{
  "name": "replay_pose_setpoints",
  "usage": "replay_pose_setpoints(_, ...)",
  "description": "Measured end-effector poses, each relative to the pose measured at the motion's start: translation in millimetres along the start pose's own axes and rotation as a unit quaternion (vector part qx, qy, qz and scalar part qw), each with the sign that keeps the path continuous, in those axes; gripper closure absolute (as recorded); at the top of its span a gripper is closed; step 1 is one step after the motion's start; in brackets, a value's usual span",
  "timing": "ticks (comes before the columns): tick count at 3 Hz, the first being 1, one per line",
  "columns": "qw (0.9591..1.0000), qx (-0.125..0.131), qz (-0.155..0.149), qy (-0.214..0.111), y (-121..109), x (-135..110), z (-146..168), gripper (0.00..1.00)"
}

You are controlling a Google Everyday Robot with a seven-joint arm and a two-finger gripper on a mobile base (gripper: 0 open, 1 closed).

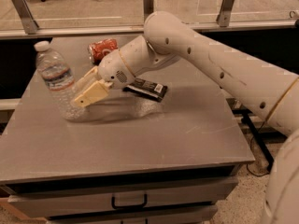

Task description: Move water bottle near rxbar chocolate

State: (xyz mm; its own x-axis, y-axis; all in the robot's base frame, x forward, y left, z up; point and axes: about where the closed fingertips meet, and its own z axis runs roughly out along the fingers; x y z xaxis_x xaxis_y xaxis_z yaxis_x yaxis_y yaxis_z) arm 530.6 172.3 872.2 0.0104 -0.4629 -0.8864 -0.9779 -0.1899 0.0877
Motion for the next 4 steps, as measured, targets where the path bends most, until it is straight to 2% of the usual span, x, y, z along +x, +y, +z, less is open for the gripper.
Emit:
replay_pose_setpoints(1,0.9996,-0.025,-0.003,-0.015,2,0,7,0.63)
replay_pose_setpoints(2,0.9996,-0.028,0.0,-0.01,6,1,10,0.64)
replay_pose_setpoints(3,0.9997,-0.013,0.004,-0.018,9,3,9,0.87)
replay_pose_setpoints(4,0.9991,0.023,0.005,-0.035,4,5,-5,1.0)
